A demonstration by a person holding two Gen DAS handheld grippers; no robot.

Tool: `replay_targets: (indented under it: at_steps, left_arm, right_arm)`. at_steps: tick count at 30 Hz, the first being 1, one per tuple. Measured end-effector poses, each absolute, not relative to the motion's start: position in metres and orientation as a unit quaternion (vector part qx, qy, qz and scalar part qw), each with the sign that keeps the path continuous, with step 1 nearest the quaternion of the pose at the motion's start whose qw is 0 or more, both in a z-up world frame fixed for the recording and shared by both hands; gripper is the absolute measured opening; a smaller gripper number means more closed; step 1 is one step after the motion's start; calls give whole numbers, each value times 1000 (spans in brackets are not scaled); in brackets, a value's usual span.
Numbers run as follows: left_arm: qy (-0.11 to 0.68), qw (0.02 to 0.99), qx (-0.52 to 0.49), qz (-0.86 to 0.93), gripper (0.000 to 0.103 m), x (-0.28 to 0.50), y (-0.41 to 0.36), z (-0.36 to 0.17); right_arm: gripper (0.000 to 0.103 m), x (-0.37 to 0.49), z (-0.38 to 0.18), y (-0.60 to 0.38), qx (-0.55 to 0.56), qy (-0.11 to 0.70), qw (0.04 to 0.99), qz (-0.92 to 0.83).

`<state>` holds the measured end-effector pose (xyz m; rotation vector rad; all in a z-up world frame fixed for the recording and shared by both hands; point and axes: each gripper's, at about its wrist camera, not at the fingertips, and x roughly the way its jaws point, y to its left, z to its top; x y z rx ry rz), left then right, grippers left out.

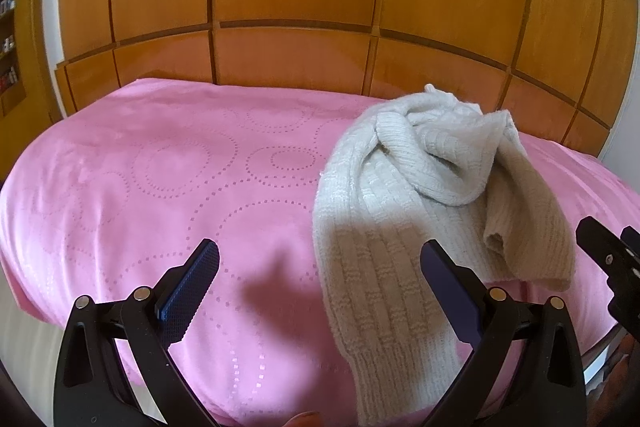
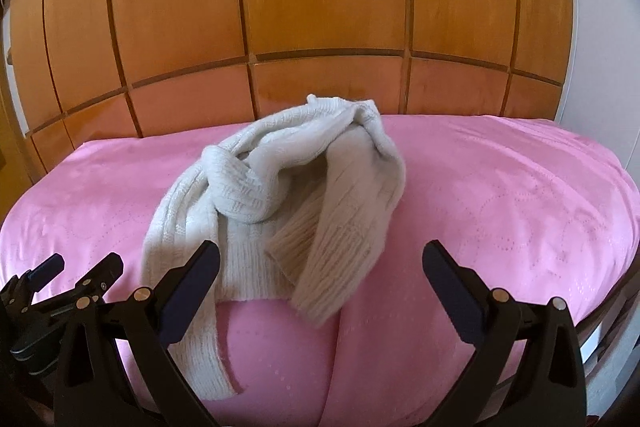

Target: Fold small clothes

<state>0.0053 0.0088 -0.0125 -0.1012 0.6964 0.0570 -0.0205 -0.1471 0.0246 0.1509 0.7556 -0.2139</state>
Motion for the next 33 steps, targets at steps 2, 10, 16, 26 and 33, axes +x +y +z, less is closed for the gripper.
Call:
replay_targets:
  at_steps: [2,10,16,26,33]
  left_arm:
    - [343,937,-51,28,100,6,9,-13]
    - [349,935,-51,28,100,11,8,-14]
    - [357,933,-49,26,100,16,6,-18]
    - [389,920,-51,11,100,29,10,-35]
    - [423,900,-100,-32,99,39,32,-57]
  right_arm:
    - [101,-19,22,-146,70,373,920,-102]
    - [101,-17,18,-147,69,380,918,-95]
    - [101,-14,15,-147,71,383,916,-90]
    - [99,10,17,-150,79,385,918,-50]
    - [74,73,17,-139,64,386,920,24]
